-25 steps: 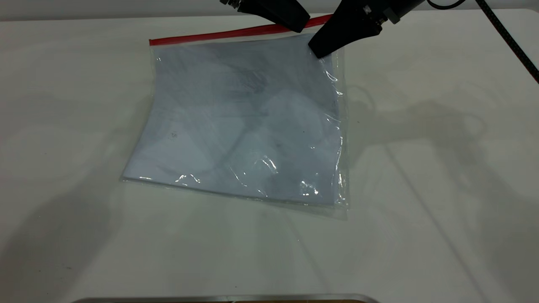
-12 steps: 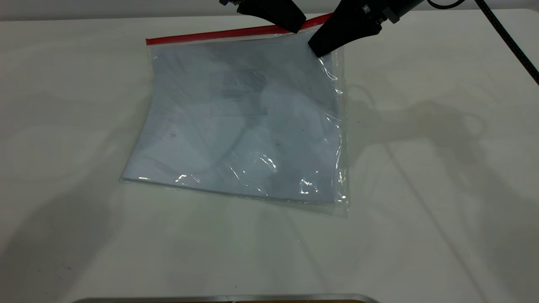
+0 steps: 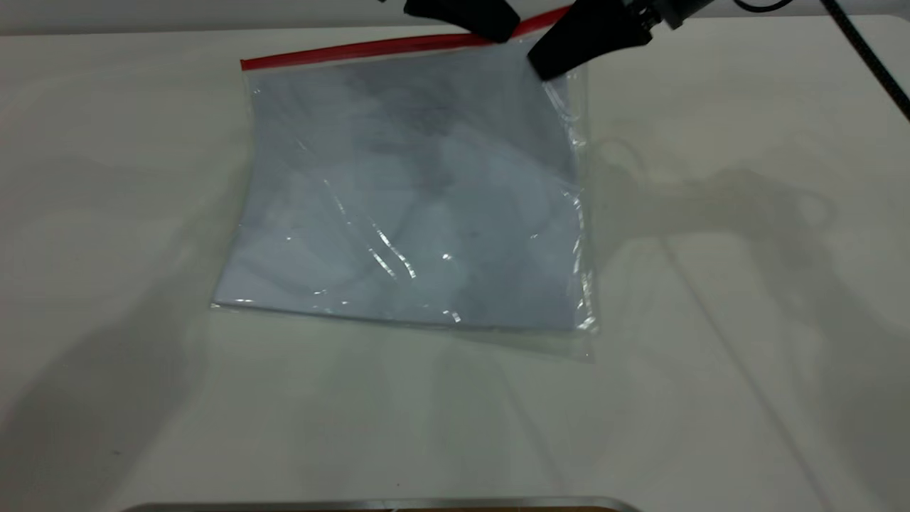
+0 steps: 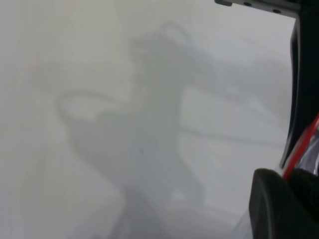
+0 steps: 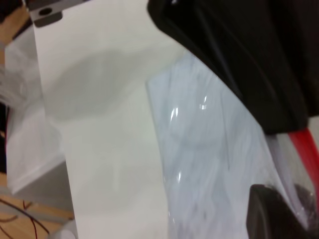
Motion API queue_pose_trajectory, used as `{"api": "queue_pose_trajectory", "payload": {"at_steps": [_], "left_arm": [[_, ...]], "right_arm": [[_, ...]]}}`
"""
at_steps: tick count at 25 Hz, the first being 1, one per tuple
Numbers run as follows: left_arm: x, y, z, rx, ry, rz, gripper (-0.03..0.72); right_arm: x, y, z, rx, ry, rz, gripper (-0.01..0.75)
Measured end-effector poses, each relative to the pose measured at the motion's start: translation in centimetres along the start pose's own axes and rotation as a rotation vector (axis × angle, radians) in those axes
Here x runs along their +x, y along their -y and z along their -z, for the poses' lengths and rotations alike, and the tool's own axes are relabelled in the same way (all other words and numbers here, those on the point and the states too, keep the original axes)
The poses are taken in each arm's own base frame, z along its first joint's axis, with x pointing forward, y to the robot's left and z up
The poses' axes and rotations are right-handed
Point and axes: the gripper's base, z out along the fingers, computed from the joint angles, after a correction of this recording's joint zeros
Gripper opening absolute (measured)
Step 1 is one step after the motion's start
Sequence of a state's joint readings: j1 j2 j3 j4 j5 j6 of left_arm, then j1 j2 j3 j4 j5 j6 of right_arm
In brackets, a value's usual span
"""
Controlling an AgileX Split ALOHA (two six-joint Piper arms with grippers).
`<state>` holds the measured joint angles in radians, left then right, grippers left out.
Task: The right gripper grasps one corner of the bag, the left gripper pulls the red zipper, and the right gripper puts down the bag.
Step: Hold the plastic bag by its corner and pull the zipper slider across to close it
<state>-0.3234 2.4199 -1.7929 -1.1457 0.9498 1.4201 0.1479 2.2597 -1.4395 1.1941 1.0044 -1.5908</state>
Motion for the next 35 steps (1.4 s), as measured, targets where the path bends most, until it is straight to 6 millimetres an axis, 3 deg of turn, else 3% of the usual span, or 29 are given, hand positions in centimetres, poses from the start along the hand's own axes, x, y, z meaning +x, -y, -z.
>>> {"api": "queue_pose_trajectory", "payload": {"at_steps": [9, 19, 35], "left_arm": [[0.3, -1.0, 1.1, -0.042, 0.018, 0.011, 0.068], [2.4, -3.6, 4.6, -0.127, -0.026, 0.039, 0.076], [6.4, -6.3, 10.6, -0.191, -0.084, 0.210, 0.085]], "right_arm": [[0.6, 1.4, 2.3, 0.011, 0.058, -0.054, 0.033], [1.3, 3.1, 4.8, 0.054, 0.131, -0.095, 0.033], [1.5, 3.9, 5.8, 0.098, 0.172, -0.123, 0.033]]}}
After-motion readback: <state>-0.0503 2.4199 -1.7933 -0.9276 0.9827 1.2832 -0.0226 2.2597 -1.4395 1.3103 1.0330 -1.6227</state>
